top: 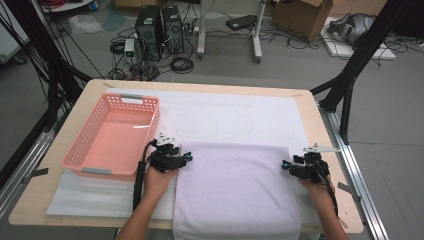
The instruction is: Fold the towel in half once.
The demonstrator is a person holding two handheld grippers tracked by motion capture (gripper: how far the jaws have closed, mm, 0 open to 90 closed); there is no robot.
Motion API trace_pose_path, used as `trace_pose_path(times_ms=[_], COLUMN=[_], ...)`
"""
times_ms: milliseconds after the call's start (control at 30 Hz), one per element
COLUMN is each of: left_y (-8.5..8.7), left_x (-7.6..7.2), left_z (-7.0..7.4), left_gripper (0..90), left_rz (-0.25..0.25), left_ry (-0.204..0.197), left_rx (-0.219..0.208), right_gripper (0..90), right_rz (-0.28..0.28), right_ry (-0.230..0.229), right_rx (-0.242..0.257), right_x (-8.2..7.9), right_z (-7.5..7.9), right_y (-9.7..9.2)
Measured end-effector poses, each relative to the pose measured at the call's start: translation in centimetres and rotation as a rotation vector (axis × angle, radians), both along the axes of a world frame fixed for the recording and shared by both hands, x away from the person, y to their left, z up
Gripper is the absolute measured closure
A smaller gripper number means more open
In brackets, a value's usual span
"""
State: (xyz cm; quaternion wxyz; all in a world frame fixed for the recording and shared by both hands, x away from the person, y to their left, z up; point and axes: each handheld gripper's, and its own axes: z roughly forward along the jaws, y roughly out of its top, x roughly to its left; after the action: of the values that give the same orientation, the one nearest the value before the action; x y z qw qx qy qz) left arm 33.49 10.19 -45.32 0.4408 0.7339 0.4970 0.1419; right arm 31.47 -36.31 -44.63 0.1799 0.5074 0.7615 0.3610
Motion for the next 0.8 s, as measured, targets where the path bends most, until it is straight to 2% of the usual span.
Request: trace_pose_path(times_ms=[100, 233, 333, 400, 433, 500, 567, 633, 733, 800], left_y=[-0.2, -0.3, -0.3, -0.3, -0.2, -0.3, -0.7, -0.8, -1.9, -2.5], left_x=[-0.1, -0.1, 0.0, 0.1, 0.1, 0.2, 0.2, 0.4, 0.9, 1.0], left_z=[0.0, 0.0, 0.0, 0.0, 0.0, 0.0, 0.0, 0.0, 0.4, 0.4], left_gripper=[48.3, 63.2, 72.4, 74.7, 74.4, 63.7, 54.1, 52.0, 42.9, 45.7], left_rz=[0.008, 0.051, 0.082, 0.086, 0.074, 0.064, 0.070, 0.078, 0.084, 0.080], left_ry=[-0.009, -0.007, 0.005, 0.009, 0.016, 0.022, 0.006, 0.012, 0.025, 0.007], left_rx=[0.031, 0.050, 0.034, 0.021, 0.006, -0.036, -0.024, -0.021, 0.045, 0.096], right_gripper=[47.1, 53.0, 60.2, 61.3, 61.2, 59.3, 54.0, 49.7, 49.1, 57.0], right_rz=[0.001, 0.004, 0.015, 0.020, 0.021, 0.030, 0.024, 0.025, 0.046, 0.075], right_ry=[-0.001, -0.009, -0.011, -0.014, -0.013, -0.004, -0.007, -0.012, -0.002, 0.009], right_rx=[-0.007, -0.012, -0.006, 0.000, 0.002, 0.018, 0.029, 0.014, -0.033, -0.058], right_x=[0.2, 0.4, 0.5, 0.6, 0.6, 0.7, 0.8, 1.1, 1.8, 2.1], right_z=[0.0, -0.1, -0.1, -0.1, -0.1, -0.1, -0.1, -0.1, 0.2, 0.4], right_y=[0.2, 0.3, 0.2, 0.2, 0.2, -0.1, -0.2, -0.1, 0.5, 1.0])
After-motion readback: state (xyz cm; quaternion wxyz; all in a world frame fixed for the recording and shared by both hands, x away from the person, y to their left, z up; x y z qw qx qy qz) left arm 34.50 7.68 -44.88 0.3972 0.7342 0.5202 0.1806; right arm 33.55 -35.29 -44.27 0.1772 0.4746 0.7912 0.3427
